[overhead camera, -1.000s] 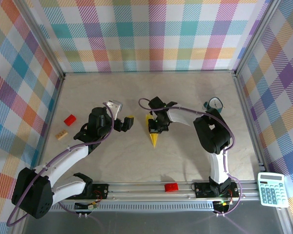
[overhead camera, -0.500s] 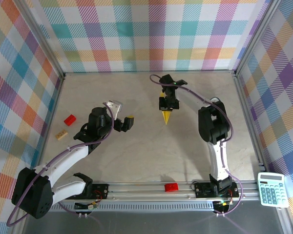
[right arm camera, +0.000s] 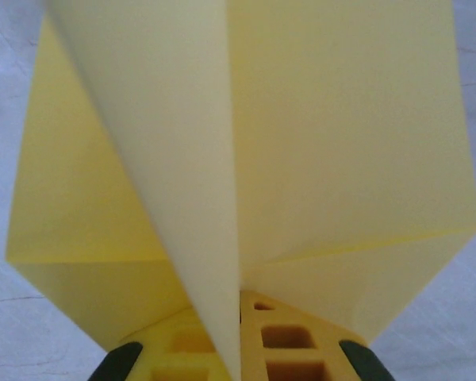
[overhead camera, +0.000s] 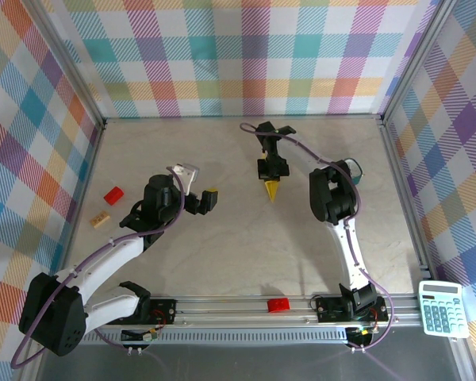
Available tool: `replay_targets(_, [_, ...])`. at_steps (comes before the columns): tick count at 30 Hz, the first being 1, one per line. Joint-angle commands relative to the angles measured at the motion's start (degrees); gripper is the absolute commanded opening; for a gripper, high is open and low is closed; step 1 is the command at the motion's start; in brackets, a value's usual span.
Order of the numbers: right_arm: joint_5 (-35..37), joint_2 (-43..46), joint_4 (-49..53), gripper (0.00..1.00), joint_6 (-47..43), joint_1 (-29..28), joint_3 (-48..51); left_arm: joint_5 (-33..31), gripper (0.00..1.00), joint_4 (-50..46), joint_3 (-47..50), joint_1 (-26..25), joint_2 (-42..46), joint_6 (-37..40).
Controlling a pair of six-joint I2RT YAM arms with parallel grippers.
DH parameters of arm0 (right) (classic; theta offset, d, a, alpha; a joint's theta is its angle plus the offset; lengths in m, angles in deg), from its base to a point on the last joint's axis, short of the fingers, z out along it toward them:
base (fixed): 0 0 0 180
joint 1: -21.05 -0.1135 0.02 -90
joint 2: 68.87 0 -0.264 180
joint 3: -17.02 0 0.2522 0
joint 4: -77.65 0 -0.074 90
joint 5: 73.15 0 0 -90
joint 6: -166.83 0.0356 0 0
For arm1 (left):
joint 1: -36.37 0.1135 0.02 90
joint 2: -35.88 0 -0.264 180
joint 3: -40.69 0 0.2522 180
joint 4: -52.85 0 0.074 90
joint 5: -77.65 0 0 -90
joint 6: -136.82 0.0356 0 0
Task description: Fold a paper plane with a square sheet of paper (fold left side to right side)
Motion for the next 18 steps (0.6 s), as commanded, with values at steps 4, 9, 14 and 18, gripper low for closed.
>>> replay_targets(4, [0.90,-2.59,2.03,0.16,2.73,-0.20,-1.73,1.39,1.00,1.28,-0.42,0.52,0.05,-0.47])
replay_targets(9, [0.15,-2.76,2.39,0.23,4.04,-0.35,-0.83,1.40,1.00,1.28,-0.42,0.52,0.16,-0.47])
replay_targets(14, [1.07,0.80,0.89,0.27,7.38,-1.55,4.42,1.49,1.00,1.28,-0.51,0.52,0.12,-0.54])
replay_targets(18, [2.34,3.98,0.20,0.29,9.68,-2.89,8.75,1.88,1.00,1.37,-0.51,0.52,0.07,-0.82])
